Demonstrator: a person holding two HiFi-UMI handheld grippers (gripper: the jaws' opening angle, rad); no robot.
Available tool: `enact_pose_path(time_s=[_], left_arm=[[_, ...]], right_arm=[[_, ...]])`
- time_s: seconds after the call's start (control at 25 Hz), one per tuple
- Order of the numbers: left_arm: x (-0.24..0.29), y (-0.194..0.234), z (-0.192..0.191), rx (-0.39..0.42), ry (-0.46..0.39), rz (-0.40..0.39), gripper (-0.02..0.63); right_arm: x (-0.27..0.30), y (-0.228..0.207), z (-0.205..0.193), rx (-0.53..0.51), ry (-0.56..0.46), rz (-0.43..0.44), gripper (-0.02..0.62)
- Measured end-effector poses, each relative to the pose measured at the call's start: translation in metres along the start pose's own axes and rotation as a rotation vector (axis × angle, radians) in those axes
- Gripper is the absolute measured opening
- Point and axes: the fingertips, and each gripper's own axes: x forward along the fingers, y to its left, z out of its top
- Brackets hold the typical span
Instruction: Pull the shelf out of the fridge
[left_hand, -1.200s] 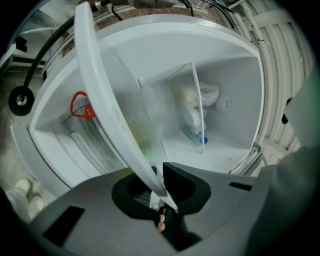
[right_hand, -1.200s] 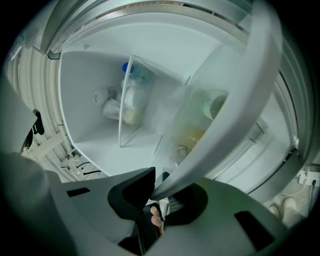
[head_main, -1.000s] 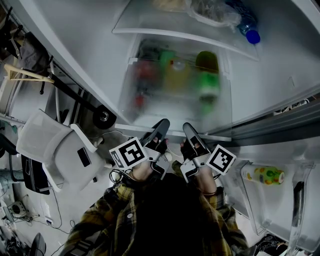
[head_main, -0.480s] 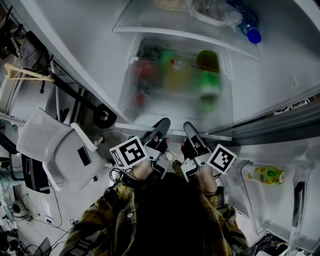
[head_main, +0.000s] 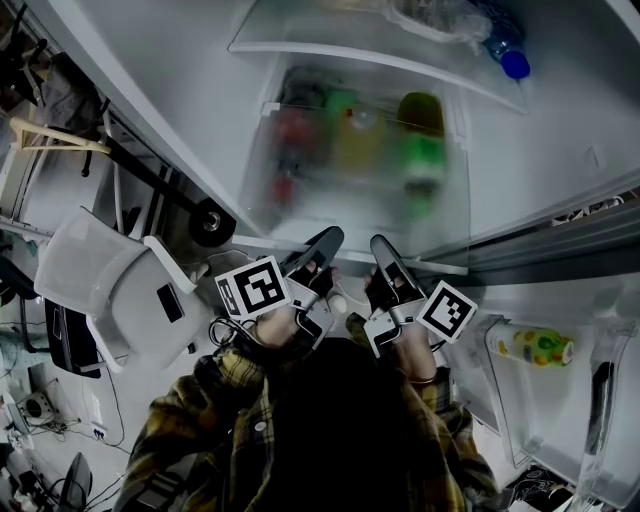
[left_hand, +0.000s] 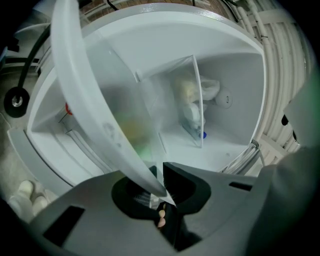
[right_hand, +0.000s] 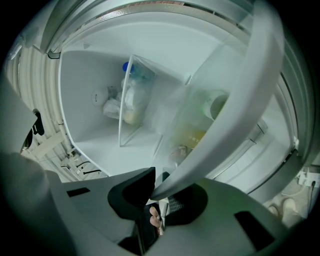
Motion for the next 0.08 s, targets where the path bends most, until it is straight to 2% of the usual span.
enact_pose_path(time_s=[0.08], left_arm=[[0.0003,0.0,0.0001,0.001,0.017,-0.004,0.047]], right_arm=[[0.0005,0.0002,0.0,-0.003,0.0,0.003,0.06]])
